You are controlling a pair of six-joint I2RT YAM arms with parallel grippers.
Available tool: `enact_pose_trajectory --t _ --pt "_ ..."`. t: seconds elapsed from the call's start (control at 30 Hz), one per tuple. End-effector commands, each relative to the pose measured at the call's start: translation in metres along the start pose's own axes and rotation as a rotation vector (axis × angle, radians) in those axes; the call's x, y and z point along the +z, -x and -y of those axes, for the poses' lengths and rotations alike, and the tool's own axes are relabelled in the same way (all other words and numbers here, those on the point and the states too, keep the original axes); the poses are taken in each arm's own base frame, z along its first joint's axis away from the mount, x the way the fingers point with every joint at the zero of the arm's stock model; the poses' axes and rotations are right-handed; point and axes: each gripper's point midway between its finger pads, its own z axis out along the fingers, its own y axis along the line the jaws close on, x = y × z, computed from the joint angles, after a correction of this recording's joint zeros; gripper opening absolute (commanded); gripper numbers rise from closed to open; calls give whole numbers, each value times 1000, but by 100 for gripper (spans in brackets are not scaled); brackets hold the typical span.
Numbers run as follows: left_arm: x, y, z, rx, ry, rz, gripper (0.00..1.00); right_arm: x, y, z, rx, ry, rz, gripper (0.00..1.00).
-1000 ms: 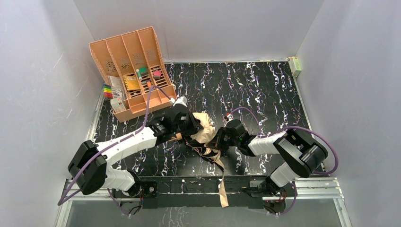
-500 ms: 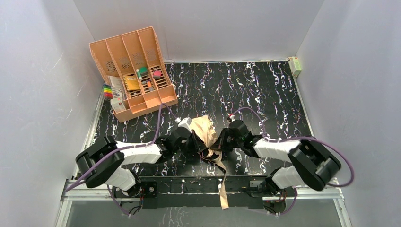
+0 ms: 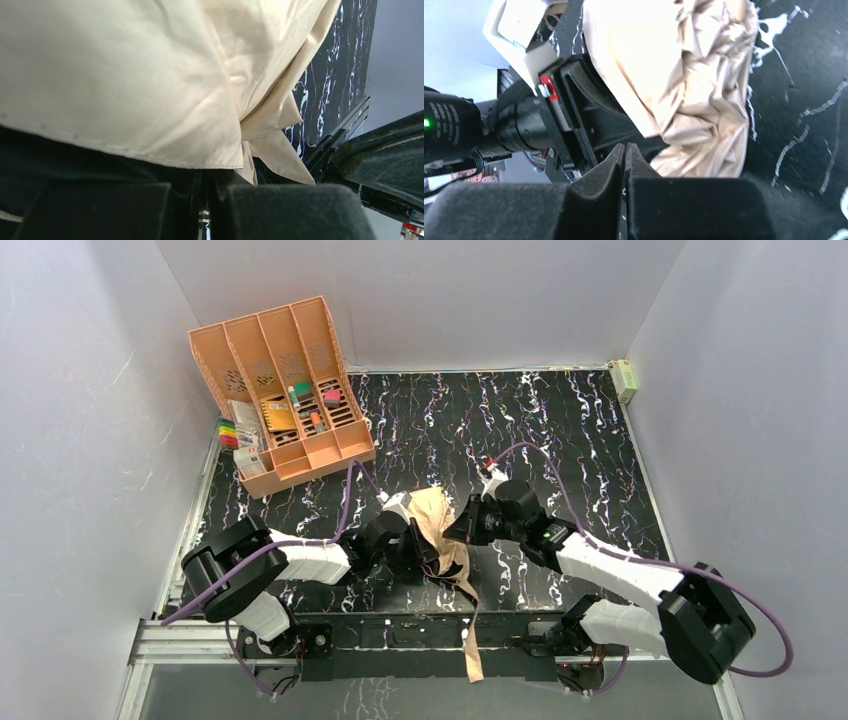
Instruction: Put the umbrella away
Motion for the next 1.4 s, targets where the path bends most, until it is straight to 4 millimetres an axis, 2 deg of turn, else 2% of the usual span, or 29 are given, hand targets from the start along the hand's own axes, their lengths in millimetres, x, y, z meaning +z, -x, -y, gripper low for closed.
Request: enact_pose_trajectory --t 0.0,0.07,0.1,0.2,0.37,0.4,0.43,0.53,0.63,0.77,0.87,1.0,1.07,1.23,1.37 --pt "1 -11 -13 43 29 -27 0 15 25 -39 -74 141 25 9" --pt "1 -13 -12 49 21 -39 3 31 28 -48 -80 185 -10 7" --pt "1 -16 -10 53 12 -51 5 38 28 -46 -71 180 -18 5" --pt "-1 -18 -12 69 11 -57 8 60 11 -23 -41 136 -75 4" --pt "-8 -20 0 127 -32 -73 15 82 -26 34 24 -10 -157 1" --pt "-12 -19 5 150 -44 -78 18 85 -31 46 32 -51 -166 1" --pt "-22 -14 14 174 -59 -69 27 88 -38 63 48 -118 -179 0" --pt "-42 -4 23 214 -59 -50 41 89 -50 86 67 -205 -206 0" --pt "-69 19 37 271 -53 18 51 84 -61 103 79 -277 -227 0" --pt "-109 75 49 363 6 178 68 73 -72 120 93 -346 -240 0" --pt "-125 121 54 414 23 213 76 65 -79 126 96 -364 -252 0" --pt "-113 157 50 501 -7 104 97 57 -84 127 95 -367 -260 0" --pt "-99 164 44 558 3 27 98 53 -84 127 90 -370 -258 0" --pt "-61 158 41 681 -79 -132 98 48 -83 124 75 -364 -259 0" --pt "-40 150 33 750 -126 -203 98 46 -82 122 81 -358 -254 0"
